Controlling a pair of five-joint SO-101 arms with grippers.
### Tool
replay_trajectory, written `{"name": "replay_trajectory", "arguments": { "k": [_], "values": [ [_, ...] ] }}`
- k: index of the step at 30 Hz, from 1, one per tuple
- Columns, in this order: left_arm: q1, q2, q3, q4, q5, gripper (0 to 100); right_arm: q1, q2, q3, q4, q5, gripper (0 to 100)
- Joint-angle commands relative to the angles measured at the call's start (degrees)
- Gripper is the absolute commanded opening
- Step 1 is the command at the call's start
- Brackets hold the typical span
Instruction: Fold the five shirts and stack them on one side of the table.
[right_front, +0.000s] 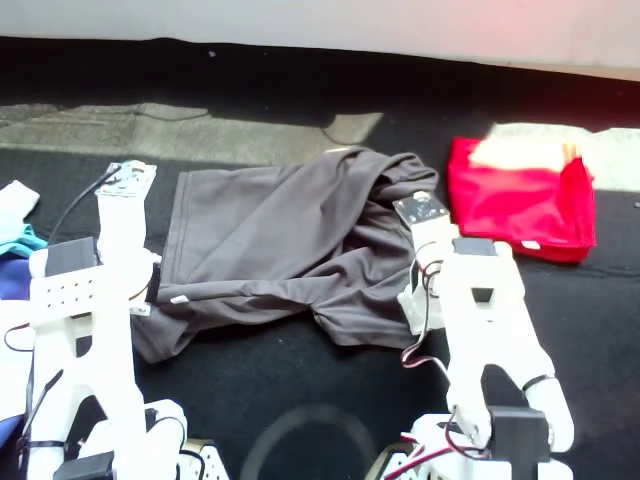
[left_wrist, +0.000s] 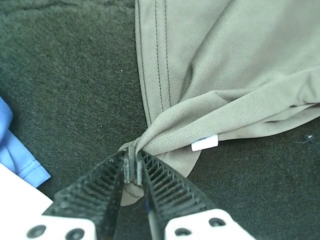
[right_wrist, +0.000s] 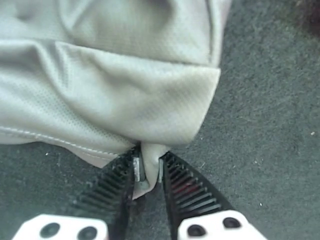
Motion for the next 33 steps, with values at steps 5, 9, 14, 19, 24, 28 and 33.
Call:
{"name": "replay_trajectory", "arguments": {
  "k": [5,9,14,19,24,28,33],
  "values": [
    [0.6,-1.4,-0.7,-0.8,-0.4,1,0.9,-3.5,-1.4,0.1,1.4,0.5],
    [0.4,-1.4,-0.7,-0.6,-0.4,1,1.0,-3.3,-2.9,0.7,2.7,2.1],
    [0.4,-1.4,-0.7,-0.6,-0.4,1,1.3,-3.0,-2.9,0.2,3.0,2.1],
    [0.4,-1.4,-0.7,-0.7,-0.4,1,1.5,-3.0,-4.6,0.2,3.0,11.8],
    [0.4,-1.4,-0.7,-0.7,-0.4,1,1.7,-3.0,-6.7,0.2,3.0,5.1],
    [0.4,-1.4,-0.7,-0.7,-0.4,1,1.6,-3.0,-7.3,0.5,3.0,1.5],
    [0.4,-1.4,-0.7,-0.7,-0.4,1,-0.3,-3.5,-4.9,6.0,2.7,2.9]
  ]
}}
